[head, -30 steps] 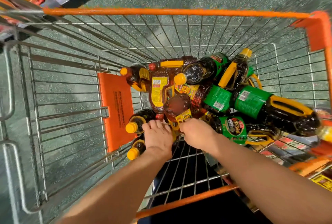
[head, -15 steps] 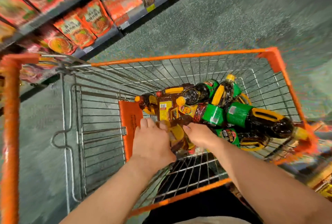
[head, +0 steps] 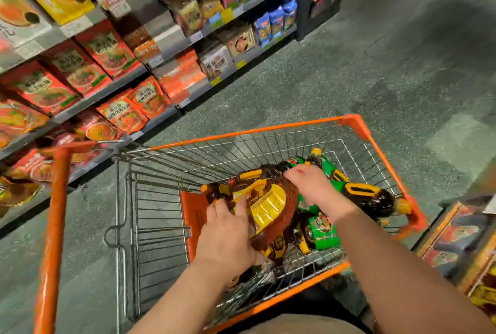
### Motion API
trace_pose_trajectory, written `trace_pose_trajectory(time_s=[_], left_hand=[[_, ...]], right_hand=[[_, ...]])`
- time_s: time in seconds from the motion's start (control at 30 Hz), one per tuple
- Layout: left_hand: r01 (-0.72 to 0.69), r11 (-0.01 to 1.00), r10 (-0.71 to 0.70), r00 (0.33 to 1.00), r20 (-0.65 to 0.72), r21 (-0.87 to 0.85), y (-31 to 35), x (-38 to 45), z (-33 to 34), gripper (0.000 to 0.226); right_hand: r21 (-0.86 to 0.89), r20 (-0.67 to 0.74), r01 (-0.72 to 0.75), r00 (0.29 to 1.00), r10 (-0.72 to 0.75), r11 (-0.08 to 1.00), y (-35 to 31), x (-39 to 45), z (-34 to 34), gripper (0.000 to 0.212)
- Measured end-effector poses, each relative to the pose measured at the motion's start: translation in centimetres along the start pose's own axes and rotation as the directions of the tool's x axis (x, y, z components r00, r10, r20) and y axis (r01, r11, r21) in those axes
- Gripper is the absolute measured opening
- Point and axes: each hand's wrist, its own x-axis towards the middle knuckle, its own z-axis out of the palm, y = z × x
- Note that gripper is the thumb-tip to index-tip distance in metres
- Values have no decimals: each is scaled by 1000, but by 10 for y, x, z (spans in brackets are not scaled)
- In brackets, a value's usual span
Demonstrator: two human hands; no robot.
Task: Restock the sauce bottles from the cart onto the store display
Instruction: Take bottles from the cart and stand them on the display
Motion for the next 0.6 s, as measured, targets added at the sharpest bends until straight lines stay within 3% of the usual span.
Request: trace_pose_trajectory(time_s=[0.07,0.13,0.2,0.33,0.43,0.5,0.6], left_hand=[[-2,994,2,1000,-2,-111,10,2,6,122],[-47,967,34,998,-55,-249,27,4,9,117],[-138,919,77,981,-176,-369,48,7,6,113],[-293,883,133,905,-404,-367,92,6,-14,105],[-417,869,200,788,-582,-267,124,-3,-36,58],[-502,832,285,751,-595,-236,143,-8,-51,43],[-643,754,488,686,-540,-134,172,-17,-67,44]], right_hand=[[-323,-67,143,983,-173,936,-29,-24,-16,29],[-612,-128,170,942,-309,773,-55,-55,-22,30],[-748,-195,145,885,-422,648,-71,-83,-26,32],[-731,-396,-40,838,-376,681,-75,-122,-60,35],[-741,-453,-91,799,-396,665,-73,-152,-84,32],[-721,-499,-116,772,-395,683,-69,-172,-100,30],[-711,-536,-118,730,-425,694,-57,-205,-128,36]])
